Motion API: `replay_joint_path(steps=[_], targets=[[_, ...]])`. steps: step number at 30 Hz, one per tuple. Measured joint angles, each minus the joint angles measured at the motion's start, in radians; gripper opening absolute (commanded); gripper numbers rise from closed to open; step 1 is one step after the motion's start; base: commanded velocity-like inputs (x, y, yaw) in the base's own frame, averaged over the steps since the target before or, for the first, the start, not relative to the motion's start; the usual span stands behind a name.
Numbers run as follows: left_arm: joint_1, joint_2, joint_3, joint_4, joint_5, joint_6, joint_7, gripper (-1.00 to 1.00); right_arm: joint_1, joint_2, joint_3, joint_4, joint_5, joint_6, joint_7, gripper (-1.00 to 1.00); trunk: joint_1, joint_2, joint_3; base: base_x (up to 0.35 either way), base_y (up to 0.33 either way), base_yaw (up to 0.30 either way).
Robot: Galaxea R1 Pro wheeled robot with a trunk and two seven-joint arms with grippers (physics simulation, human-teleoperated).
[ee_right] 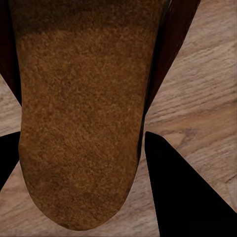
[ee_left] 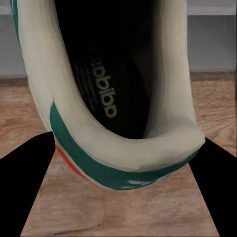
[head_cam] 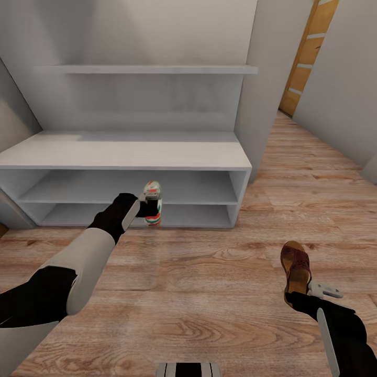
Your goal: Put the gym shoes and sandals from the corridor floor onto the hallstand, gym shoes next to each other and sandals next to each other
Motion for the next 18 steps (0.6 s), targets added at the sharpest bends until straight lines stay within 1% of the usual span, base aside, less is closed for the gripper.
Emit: replay_joint_path(steps=[7, 12, 18], targets=[[0.0, 0.0, 0.0, 0.008, 0.0, -0.126, 0.0, -1.0, 0.0, 0.0, 0.0, 0.0, 0.0, 0.0, 0.0, -1.0, 0.0, 0.0, 0.0, 0.0, 0.0, 0.0], [0.001, 0.0, 0.0, 0.025, -0.002, -0.173, 0.0, -1.0, 0.0, 0.0, 0.0, 0.0, 0.0, 0.0, 0.0, -1.0, 0.0, 0.0, 0.0, 0.0, 0.0, 0.0], [0.003, 0.0, -0.006, 0.028, -0.004, -0.191, -0.002, -1.0, 0.0, 0.0, 0.0, 0.0, 0.0, 0.0, -0.001, -1.0, 0.0, 0.0, 0.0, 0.0, 0.0, 0.0]])
